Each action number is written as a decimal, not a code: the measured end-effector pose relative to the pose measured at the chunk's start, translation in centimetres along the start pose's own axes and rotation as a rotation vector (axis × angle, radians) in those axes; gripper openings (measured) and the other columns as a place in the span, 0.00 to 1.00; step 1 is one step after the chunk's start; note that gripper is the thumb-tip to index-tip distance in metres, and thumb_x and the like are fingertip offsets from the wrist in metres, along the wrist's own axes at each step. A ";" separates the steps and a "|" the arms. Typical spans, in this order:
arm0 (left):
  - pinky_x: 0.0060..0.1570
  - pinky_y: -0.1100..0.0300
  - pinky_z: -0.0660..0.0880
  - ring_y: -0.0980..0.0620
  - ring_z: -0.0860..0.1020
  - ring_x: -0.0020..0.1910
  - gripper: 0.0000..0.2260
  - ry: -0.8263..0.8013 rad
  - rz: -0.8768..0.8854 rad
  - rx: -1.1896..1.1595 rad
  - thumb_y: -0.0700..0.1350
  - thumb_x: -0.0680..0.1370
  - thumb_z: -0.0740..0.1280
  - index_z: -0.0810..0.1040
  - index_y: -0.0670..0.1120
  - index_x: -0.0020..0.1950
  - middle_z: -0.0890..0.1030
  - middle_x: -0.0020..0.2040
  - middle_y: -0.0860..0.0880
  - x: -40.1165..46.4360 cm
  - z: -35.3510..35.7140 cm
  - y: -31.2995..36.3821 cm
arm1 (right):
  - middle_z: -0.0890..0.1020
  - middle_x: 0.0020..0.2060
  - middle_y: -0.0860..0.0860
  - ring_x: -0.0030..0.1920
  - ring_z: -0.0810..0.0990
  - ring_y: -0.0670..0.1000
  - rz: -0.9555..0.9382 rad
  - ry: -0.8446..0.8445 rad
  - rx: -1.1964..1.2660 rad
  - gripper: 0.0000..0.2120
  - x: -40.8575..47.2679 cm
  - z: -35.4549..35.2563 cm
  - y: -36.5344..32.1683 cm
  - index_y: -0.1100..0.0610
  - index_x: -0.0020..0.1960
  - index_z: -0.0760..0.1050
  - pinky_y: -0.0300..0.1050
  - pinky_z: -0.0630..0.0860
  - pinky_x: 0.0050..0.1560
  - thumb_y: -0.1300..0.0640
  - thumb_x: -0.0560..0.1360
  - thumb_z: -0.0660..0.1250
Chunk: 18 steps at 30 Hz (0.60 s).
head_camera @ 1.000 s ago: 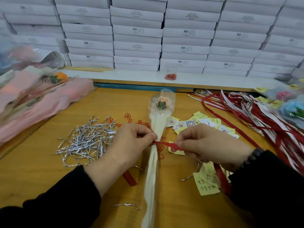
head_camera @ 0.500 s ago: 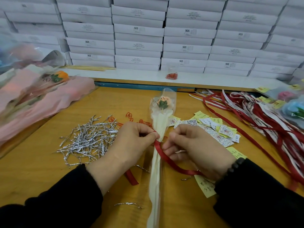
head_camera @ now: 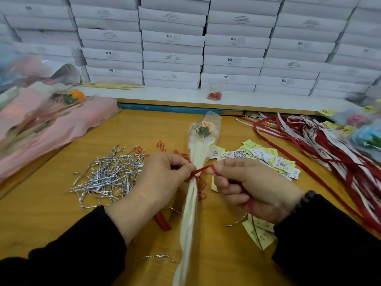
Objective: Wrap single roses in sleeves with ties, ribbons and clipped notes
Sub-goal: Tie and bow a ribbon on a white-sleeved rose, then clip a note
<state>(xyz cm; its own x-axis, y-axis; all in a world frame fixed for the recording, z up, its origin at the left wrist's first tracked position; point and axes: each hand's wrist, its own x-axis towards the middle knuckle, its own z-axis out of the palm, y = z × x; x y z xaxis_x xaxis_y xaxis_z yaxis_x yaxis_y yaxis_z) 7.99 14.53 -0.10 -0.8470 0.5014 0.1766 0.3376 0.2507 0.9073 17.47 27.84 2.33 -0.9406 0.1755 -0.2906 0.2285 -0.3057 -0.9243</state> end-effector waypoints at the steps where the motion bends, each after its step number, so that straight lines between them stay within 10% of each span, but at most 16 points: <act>1: 0.29 0.73 0.69 0.64 0.74 0.27 0.11 0.001 0.003 0.010 0.40 0.74 0.70 0.82 0.51 0.32 0.79 0.28 0.55 0.0 0.0 0.0 | 0.68 0.23 0.51 0.20 0.60 0.42 0.029 -0.010 0.076 0.13 0.1 -0.1 -0.1 0.62 0.37 0.73 0.31 0.54 0.16 0.62 0.79 0.57; 8: 0.37 0.56 0.73 0.54 0.75 0.33 0.13 -0.030 0.053 0.028 0.39 0.74 0.69 0.80 0.51 0.31 0.81 0.31 0.47 -0.3 0.8 0.0 | 0.72 0.24 0.53 0.17 0.59 0.41 -0.083 0.007 0.366 0.14 1.1 1.2 1.5 0.68 0.52 0.74 0.30 0.55 0.14 0.69 0.79 0.50; 18: 0.34 0.69 0.66 0.63 0.72 0.31 0.09 -0.057 0.167 0.052 0.44 0.74 0.69 0.81 0.52 0.34 0.78 0.30 0.57 -0.7 0.9 -0.2 | 0.75 0.21 0.55 0.16 0.59 0.43 -0.077 0.234 0.088 0.13 1.6 0.5 2.4 0.64 0.49 0.74 0.31 0.54 0.16 0.72 0.78 0.51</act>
<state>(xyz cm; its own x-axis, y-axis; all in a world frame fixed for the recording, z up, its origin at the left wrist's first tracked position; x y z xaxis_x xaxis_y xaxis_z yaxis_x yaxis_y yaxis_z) 8.90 14.86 -0.76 -0.7534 0.5853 0.2997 0.4932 0.2017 0.8462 16.34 26.89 -0.21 -0.8682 0.4105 -0.2787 0.1257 -0.3615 -0.9239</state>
